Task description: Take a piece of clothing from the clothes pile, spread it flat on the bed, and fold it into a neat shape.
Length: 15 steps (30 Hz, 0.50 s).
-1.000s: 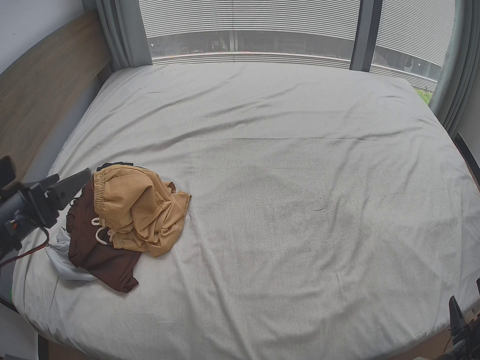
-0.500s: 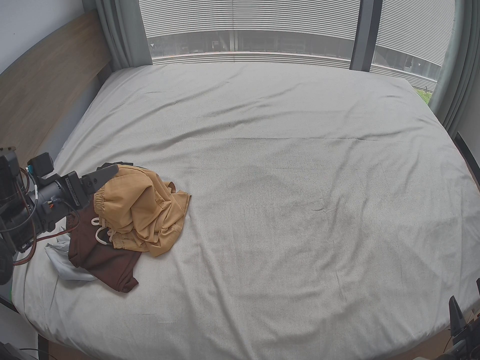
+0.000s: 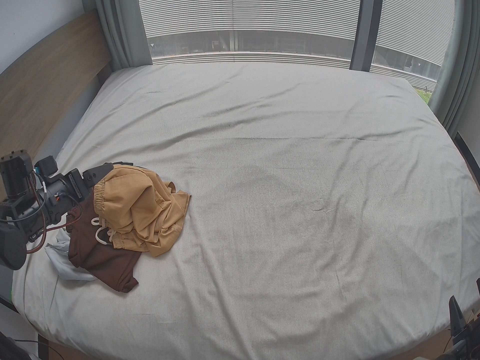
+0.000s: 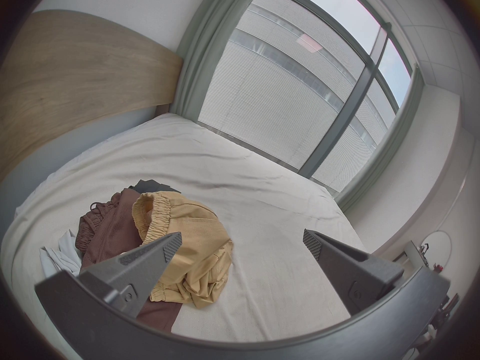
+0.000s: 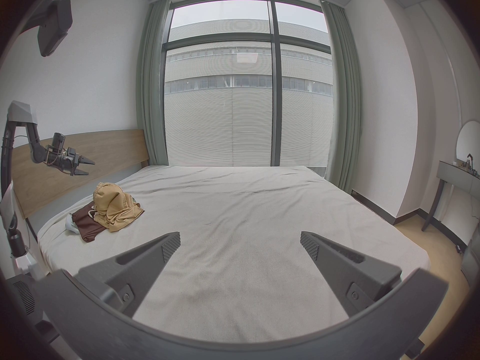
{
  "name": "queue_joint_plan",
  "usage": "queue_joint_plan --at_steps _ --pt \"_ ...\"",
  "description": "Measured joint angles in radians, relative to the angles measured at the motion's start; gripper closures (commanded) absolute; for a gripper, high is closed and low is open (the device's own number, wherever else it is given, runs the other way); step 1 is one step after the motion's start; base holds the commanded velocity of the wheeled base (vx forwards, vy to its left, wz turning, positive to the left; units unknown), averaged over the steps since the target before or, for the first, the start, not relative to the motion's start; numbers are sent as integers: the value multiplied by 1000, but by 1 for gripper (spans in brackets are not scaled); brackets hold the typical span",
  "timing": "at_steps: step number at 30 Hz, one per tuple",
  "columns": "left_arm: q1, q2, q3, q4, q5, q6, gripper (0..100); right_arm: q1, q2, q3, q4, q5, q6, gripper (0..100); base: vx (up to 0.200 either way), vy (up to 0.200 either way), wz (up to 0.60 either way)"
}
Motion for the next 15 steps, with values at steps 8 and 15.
queue_joint_plan --at_steps 8,15 --pt "46 99 -41 -49 -16 -56 0 0 0 0 0 0 0 0 0 0 0" --pt "77 166 -59 -87 -48 -79 0 0 0 0 0 0 0 0 0 0 0"
